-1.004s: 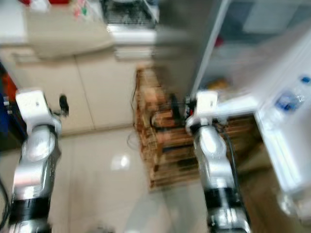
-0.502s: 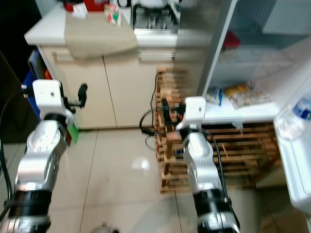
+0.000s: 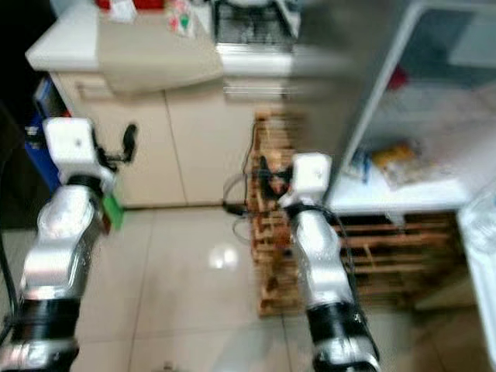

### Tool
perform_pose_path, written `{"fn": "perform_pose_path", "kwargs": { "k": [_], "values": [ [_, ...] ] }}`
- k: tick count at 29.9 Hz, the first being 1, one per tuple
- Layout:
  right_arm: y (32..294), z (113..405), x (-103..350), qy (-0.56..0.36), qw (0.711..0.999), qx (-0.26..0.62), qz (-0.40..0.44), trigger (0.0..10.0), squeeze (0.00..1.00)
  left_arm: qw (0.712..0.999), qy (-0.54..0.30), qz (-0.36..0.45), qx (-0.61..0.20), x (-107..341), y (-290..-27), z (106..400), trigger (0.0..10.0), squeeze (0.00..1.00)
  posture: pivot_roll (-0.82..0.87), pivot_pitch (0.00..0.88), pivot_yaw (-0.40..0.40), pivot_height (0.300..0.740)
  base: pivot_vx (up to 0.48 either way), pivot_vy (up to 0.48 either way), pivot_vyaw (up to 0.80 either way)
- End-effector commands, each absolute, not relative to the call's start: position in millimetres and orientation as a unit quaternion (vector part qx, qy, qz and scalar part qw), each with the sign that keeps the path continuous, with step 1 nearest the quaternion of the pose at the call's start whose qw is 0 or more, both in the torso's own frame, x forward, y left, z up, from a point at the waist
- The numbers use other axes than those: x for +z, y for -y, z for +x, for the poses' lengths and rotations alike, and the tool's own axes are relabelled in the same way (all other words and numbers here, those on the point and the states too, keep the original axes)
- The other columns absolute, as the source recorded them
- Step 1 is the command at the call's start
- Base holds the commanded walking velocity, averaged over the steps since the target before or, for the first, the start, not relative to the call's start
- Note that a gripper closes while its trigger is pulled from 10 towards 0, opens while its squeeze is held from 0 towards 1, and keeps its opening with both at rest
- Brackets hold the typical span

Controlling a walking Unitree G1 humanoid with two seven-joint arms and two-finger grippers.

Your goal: Restocking fridge

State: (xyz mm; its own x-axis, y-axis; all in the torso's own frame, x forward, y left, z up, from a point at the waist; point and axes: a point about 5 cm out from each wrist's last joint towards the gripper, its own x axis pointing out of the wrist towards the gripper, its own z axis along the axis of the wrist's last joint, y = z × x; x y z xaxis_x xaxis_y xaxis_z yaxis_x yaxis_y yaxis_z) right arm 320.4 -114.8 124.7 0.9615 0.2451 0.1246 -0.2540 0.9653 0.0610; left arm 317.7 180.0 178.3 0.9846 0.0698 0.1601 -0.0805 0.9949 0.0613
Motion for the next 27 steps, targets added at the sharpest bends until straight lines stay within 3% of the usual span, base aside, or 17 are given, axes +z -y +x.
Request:
{"fn": "perform_pose_path", "kwargs": {
  "k": [1, 3, 7, 14, 18, 21, 27],
  "values": [
    [126.9, 320.0, 127.0, 0.062, 0.991, 0.114, 0.025, 10.0, 0.19, 0.996, 0.084, 0.027, 0.021, 179.9, -170.3, 318.5, 10.0, 0.0, -0.01, 0.0, 0.016, 0.736, 0.446, 0.0, 0.66],
    [127.6, 319.2, 127.7, 0.067, 0.992, 0.108, 0.026, 10.0, 0.2, 0.996, 0.083, 0.025, 0.019, 179.2, -169.5, 318.8, 10.0, 0.0, -0.02, 0.0, 0.017, 0.736, 0.444, 0.0, 0.66],
    [132.8, 318.8, 125.4, 0.059, 0.994, 0.089, 0.036, 10.0, 0.12, 0.996, 0.084, 0.026, 0.009, 179.5, -166.6, 319.1, 10.0, 0.0, -0.02, 0.0, 0.022, 0.736, 0.442, 0.0, 0.17],
    [132.0, 314.8, 123.2, 0.062, 0.993, 0.089, 0.043, 10.0, 0.13, 0.996, 0.084, 0.029, 0.003, 179.8, -167.8, 317.5, 10.0, 0.0, -0.01, 0.0, 0.031, 0.736, 0.442, 0.0, 0.0],
    [124.9, 314.0, 122.4, 0.061, 0.992, 0.102, 0.038, 10.0, 0.2, 0.996, 0.086, 0.027, -0.004, 181.3, -168.0, 316.3, 10.0, 0.0, 0.0, 0.0, 0.037, 0.736, 0.442, 0.0, 0.74],
    [124.1, 314.6, 122.0, 0.057, 0.993, 0.092, 0.041, 10.0, 0.15, 0.996, 0.084, 0.028, -0.006, 181.0, -168.3, 316.1, 10.0, 0.0, 0.0, 0.0, 0.039, 0.736, 0.442, 0.0, 0.51],
    [125.8, 313.8, 121.7, 0.059, 0.993, 0.092, 0.046, 10.0, 0.15, 0.996, 0.083, 0.03, -0.013, 180.5, -166.8, 316.7, 10.0, 0.0, 0.0, 0.0, 0.04, 0.736, 0.442, 0.0, 0.0]
  ]
}}
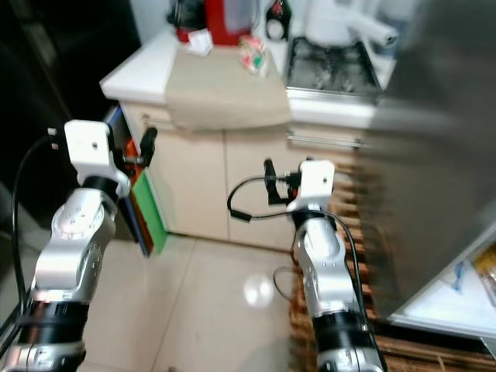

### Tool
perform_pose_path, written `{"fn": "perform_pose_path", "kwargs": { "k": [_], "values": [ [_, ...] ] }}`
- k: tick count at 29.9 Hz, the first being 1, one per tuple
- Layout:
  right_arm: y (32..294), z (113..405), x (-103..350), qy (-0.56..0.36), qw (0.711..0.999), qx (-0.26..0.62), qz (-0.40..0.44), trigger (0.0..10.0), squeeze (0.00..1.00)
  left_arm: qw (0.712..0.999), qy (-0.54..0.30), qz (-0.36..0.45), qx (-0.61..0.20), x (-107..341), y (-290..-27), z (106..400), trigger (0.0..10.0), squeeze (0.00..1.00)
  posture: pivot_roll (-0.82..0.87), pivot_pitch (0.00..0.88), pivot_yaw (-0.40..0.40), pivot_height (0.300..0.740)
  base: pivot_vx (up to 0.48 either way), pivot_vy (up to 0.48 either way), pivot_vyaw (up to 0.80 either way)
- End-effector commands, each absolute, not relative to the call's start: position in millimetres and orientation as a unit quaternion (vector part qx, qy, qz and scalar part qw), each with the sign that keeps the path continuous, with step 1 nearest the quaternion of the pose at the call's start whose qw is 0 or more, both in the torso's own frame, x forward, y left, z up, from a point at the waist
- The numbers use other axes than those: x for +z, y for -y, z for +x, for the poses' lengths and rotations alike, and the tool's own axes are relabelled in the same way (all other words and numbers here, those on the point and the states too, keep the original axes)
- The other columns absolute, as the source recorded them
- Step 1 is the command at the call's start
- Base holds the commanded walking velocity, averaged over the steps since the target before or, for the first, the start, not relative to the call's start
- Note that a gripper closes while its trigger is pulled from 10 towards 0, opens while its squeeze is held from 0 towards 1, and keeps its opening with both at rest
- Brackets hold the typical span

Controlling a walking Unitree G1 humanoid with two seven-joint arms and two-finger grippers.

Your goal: Restocking fridge

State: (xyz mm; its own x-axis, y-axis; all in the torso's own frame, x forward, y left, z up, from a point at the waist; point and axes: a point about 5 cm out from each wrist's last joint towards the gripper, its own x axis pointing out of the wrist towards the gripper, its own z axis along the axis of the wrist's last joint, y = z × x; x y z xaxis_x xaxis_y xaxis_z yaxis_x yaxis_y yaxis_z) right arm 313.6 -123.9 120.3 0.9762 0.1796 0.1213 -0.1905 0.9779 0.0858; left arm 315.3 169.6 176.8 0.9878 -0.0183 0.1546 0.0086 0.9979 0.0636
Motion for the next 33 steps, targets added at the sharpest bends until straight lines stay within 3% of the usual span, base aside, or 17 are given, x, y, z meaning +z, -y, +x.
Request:
{"fn": "perform_pose_path", "kwargs": {
  "k": [1, 12, 25, 33],
  "values": [
    [127, 314, 122, 0.059, 0.993, 0.091, 0.045, 10.0, 0.15, 0.996, 0.083, 0.03, -0.015, 181, -166, 317, 10.0, 0.0, 0.0, 0.0, 0.042, 0.736, 0.446, 0.0, 0.0],
    [126, 315, 121, 0.055, 0.994, 0.086, 0.038, 10.0, 0.16, 0.996, 0.08, 0.031, -0.033, 180, -162, 320, 10.0, 0.0, -0.01, 0.0, 0.046, 0.736, 0.443, 0.0, 0.0],
    [131, 324, 154, 0.125, 0.989, 0.075, 0.01, 10.0, 0.16, 0.988, 0.13, 0.035, -0.079, 198, -147, 324, 10.0, 0.0, -0.02, 0.0, 0.036, 0.736, 0.446, 0.0, 0.0],
    [135, 328, 168, 0.151, 0.987, 0.056, 0.009, 10.0, 0.17, 0.985, 0.138, 0.038, -0.096, 201, -142, 325, 10.0, 0.0, -0.02, 0.0, 0.034, 0.736, 0.45, 0.0, -0.6]
  ]
}}
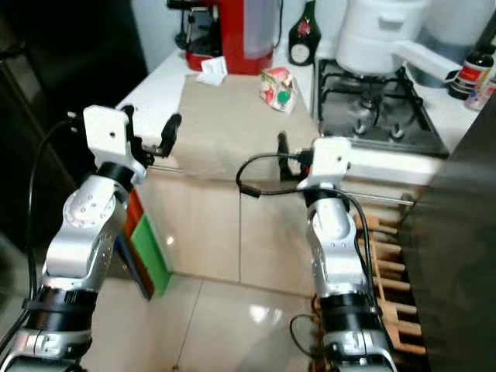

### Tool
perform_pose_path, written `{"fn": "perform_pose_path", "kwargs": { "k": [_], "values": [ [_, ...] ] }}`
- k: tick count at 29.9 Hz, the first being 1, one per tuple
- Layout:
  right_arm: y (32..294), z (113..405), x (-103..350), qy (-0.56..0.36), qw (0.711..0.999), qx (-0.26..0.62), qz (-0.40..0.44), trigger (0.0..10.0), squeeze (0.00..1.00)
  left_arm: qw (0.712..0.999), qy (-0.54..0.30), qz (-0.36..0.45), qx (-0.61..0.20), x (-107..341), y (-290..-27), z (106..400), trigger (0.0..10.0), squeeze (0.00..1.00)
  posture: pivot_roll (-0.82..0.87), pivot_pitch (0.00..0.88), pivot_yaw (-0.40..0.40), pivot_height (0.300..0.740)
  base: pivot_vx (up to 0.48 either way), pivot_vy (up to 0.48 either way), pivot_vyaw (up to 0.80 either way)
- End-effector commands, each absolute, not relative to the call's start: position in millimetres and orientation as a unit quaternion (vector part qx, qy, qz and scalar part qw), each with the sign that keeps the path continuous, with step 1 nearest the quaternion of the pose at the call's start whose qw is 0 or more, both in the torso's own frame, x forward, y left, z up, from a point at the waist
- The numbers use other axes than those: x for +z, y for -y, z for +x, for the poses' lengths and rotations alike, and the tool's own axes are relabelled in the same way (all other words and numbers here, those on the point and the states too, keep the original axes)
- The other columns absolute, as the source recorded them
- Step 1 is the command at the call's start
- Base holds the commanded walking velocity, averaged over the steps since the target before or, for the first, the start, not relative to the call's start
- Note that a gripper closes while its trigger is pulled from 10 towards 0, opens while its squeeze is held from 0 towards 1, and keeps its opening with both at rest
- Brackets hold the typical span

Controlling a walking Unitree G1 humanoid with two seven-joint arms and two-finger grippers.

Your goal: Restocking fridge

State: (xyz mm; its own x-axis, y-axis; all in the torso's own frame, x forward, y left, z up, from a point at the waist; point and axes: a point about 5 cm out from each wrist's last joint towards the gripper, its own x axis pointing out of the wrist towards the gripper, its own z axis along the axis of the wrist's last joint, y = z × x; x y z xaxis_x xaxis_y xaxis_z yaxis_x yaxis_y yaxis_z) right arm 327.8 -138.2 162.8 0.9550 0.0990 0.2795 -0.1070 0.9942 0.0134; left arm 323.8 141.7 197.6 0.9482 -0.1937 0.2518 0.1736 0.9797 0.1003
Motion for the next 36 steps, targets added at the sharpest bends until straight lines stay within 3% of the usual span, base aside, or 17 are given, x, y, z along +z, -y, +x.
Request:
{"fn": "perform_pose_path", "kwargs": {
  "k": [1, 11, 23, 36],
  "values": [
    [135, 328, 172, 0.158, 0.986, 0.049, 0.017, 10.0, 0.18, 0.985, 0.139, 0.038, -0.097, 202, -142, 325, 10.0, 0.0, -0.02, 0.0, 0.037, 0.736, 0.45, 0.0, 0.0],
    [132, 330, 212, 0.229, 0.973, 0.035, 0.024, 10.0, 0.16, 0.983, 0.146, 0.041, -0.105, 206, -145, 326, 10.0, 0.0, 0.0, 0.0, 0.047, 0.736, 0.451, 0.0, 0.0],
    [130, 321, 199, 0.204, 0.978, 0.033, 0.024, 10.0, 0.16, 0.982, 0.149, 0.035, -0.113, 214, -149, 329, 10.0, 0.0, -0.01, 0.0, 0.049, 0.736, 0.449, 0.0, 0.0],
    [131, 324, 198, 0.156, 0.985, 0.046, 0.063, 10.0, 0.13, 0.983, 0.144, 0.01, -0.117, 211, -146, 325, 10.0, 0.0, -0.02, 0.012, 0.042, 0.736, 0.0, 0.0, 0.0]
  ]
}}
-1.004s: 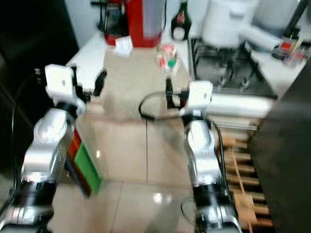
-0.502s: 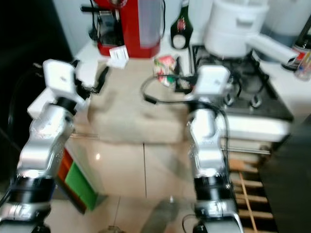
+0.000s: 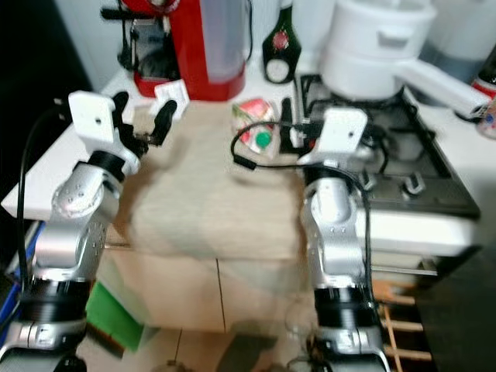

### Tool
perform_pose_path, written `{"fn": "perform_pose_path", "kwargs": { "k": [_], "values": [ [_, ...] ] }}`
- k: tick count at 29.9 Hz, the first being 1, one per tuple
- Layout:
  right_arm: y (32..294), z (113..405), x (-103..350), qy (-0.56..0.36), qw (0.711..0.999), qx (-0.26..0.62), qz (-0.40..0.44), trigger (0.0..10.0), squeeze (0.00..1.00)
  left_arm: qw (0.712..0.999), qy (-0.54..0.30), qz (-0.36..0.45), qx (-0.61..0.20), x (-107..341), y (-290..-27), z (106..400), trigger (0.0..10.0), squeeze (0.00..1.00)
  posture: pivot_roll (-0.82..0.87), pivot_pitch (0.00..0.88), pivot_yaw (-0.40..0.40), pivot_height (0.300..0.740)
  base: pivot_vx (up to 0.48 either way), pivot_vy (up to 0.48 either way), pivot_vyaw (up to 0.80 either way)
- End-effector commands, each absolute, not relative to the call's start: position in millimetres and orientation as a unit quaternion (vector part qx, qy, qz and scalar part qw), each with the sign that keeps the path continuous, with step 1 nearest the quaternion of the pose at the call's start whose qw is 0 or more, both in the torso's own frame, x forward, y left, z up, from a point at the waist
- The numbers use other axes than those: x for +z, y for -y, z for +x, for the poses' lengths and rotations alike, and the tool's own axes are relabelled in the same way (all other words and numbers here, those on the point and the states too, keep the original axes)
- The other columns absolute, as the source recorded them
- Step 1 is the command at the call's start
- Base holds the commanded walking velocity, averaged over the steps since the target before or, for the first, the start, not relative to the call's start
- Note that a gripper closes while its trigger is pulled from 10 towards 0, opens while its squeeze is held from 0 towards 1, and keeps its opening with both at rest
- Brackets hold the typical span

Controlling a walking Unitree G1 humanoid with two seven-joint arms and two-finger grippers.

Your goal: Restocking fridge

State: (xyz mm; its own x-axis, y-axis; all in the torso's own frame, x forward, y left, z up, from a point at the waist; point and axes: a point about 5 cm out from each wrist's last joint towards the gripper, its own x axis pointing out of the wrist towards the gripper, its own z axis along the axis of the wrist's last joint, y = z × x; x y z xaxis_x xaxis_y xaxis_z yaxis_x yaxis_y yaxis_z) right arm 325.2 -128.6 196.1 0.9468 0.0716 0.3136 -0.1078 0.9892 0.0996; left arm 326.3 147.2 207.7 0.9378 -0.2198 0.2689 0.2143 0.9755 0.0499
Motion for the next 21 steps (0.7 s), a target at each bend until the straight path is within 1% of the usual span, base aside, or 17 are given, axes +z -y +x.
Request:
{"fn": "perform_pose_path", "kwargs": {
  "k": [1, 10, 14, 17, 21],
  "values": [
    [130, 323, 196, 0.15, 0.985, 0.047, 0.066, 10.0, 0.13, 0.983, 0.143, 0.01, -0.118, 211, -146, 324, 10.0, 0.0, -0.02, 0.014, 0.043, 0.736, 0.0, 0.0, 0.0],
    [125, 320, 189, 0.125, 0.987, 0.047, 0.084, 10.0, 0.13, 0.983, 0.138, 0.012, -0.122, 210, -147, 324, 10.0, 0.0, -0.02, 0.013, 0.051, 0.736, 0.0, 0.0, 0.0],
    [124, 330, 176, 0.096, 0.99, 0.045, 0.098, 10.0, 0.13, 0.983, 0.138, 0.014, -0.122, 211, -148, 324, 10.0, 0.0, 0.0, 0.01, 0.054, 0.736, 0.0, 0.0, 0.0],
    [121, 339, 175, 0.088, 0.991, 0.055, 0.088, 10.0, 0.13, 0.983, 0.136, 0.016, -0.121, 210, -149, 323, 10.0, 0.0, 0.0, 0.008, 0.054, 0.736, 0.0, 0.0, 0.0],
    [119, 345, 176, 0.083, 0.991, 0.059, 0.082, 10.0, 0.13, 0.983, 0.135, 0.017, -0.121, 210, -149, 323, 10.0, 0.0, 0.01, 0.004, 0.048, 0.736, 0.0, 0.0, 0.0]
  ]
}}
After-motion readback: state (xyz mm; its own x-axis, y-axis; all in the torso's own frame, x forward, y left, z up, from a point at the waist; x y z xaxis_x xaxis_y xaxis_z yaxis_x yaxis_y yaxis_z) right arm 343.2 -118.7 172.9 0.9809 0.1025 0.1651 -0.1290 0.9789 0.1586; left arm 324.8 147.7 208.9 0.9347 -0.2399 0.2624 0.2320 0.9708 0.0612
